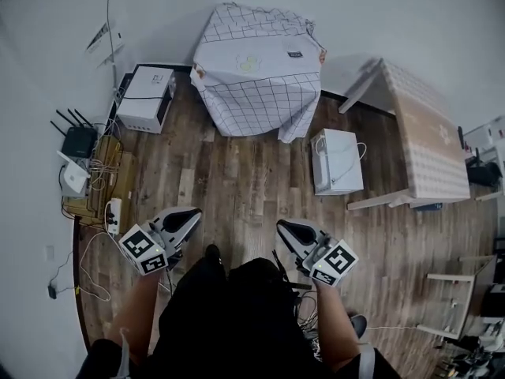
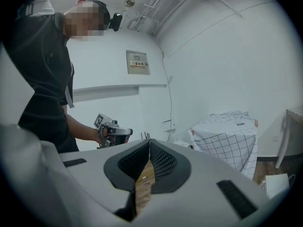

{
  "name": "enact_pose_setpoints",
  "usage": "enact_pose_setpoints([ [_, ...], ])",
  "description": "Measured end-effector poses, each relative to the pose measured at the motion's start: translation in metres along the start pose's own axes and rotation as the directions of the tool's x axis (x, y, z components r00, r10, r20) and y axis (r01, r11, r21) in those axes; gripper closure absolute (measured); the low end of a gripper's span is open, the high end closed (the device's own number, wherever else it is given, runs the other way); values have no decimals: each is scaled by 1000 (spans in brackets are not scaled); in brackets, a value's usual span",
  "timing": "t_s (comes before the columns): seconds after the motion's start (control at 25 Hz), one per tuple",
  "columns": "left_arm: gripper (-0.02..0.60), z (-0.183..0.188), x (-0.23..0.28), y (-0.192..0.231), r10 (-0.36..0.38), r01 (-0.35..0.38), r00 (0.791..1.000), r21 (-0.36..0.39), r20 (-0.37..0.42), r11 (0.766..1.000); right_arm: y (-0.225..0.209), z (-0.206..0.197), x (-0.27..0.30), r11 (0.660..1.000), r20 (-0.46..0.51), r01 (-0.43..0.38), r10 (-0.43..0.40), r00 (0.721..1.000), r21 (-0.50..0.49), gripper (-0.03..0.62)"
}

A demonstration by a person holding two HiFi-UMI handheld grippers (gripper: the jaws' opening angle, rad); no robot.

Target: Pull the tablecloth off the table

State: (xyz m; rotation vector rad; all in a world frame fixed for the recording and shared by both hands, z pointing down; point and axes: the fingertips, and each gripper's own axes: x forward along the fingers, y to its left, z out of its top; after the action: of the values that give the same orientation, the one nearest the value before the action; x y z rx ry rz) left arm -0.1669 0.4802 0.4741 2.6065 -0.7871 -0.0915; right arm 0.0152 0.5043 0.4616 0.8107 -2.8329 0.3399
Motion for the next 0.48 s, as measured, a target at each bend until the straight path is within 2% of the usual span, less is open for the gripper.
enact_pose_setpoints([
  [0.2, 577, 7, 33, 28, -33, 33, 999, -2, -23, 999, -32, 4, 26, 1000, -28, -17, 16, 999, -5, 574],
  [0.48, 577, 26, 88, 82, -31, 32, 997, 17, -73, 999, -99, 20, 64, 997, 11, -75, 75, 997, -16, 574],
])
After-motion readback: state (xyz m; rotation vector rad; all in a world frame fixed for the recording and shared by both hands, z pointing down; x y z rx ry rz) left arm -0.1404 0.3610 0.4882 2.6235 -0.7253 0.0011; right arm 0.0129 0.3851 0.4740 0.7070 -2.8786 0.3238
